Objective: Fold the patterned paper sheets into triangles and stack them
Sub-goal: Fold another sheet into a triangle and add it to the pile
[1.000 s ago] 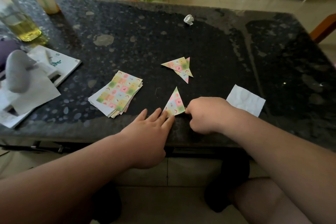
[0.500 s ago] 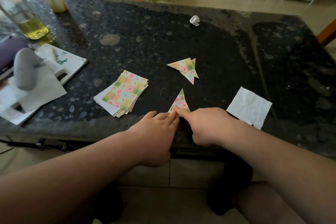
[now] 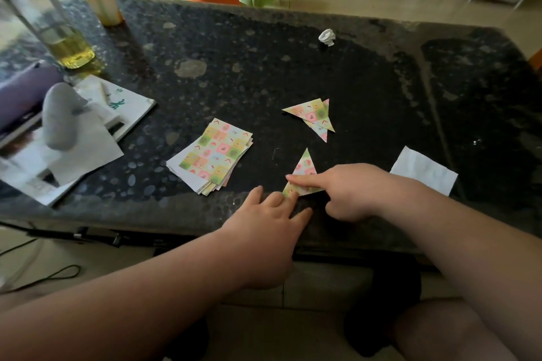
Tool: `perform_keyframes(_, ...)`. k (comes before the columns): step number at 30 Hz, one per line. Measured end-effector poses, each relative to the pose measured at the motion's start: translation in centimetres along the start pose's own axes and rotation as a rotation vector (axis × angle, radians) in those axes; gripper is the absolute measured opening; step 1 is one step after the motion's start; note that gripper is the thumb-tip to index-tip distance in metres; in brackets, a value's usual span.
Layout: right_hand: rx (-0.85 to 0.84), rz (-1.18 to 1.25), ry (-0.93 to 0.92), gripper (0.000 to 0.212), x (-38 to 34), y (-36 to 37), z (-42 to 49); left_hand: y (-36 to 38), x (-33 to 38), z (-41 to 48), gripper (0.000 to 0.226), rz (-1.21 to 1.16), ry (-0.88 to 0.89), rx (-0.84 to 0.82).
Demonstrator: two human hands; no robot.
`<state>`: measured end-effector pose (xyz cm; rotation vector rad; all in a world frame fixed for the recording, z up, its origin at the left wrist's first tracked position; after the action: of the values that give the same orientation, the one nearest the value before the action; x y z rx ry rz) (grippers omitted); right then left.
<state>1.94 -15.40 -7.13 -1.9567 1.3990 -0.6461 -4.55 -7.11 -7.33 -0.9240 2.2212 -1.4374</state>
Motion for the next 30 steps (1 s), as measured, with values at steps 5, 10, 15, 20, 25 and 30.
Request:
perform_keyframes(5,-0.010,-0.022,-0.018,0.088,0.3,1.1,-0.3,0.5,-0.3,0.3,0.088,-0.031,0.013,-0.008)
perform_keyframes(10,0.019,0.032,0.014,0.088,0.7,0.3,0.5,1.1,0.4,1.0,0.090,-0.035,0.012,-0.010)
perform_keyframes(15,-0.012,0.111,0.073,0.091,1.6,0.2,1.0,1.5,0.7,1.0,0.091,-0.034,0.009,-0.013)
perform_keyframes(20,0.049,0.119,0.168,0.094,3.8,-1.1,1.7,1.4,1.0,1.2,0.091,-0.022,0.012,-0.037)
perform_keyframes(25,0.039,0.152,0.213,0.092,3.7,-2.0,1.9,1.6,1.3,1.2,0.092,-0.003,0.005,-0.035)
perform_keyframes(30,0.076,0.097,0.264,0.091,3.5,-2.2,1.7,1.4,0.9,1.5,0.091,-0.042,0.003,-0.020)
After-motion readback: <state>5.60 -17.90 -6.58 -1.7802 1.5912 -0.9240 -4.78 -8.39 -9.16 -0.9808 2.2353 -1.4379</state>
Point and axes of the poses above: each hand's wrist, its own z-axis towards the middle knuckle, its own y-axis out of the palm, x = y × z, the point moved 10 cm from there along z, towards the middle knuckle, and after that the axes turned 4 degrees about y, right-handed, at the moved point
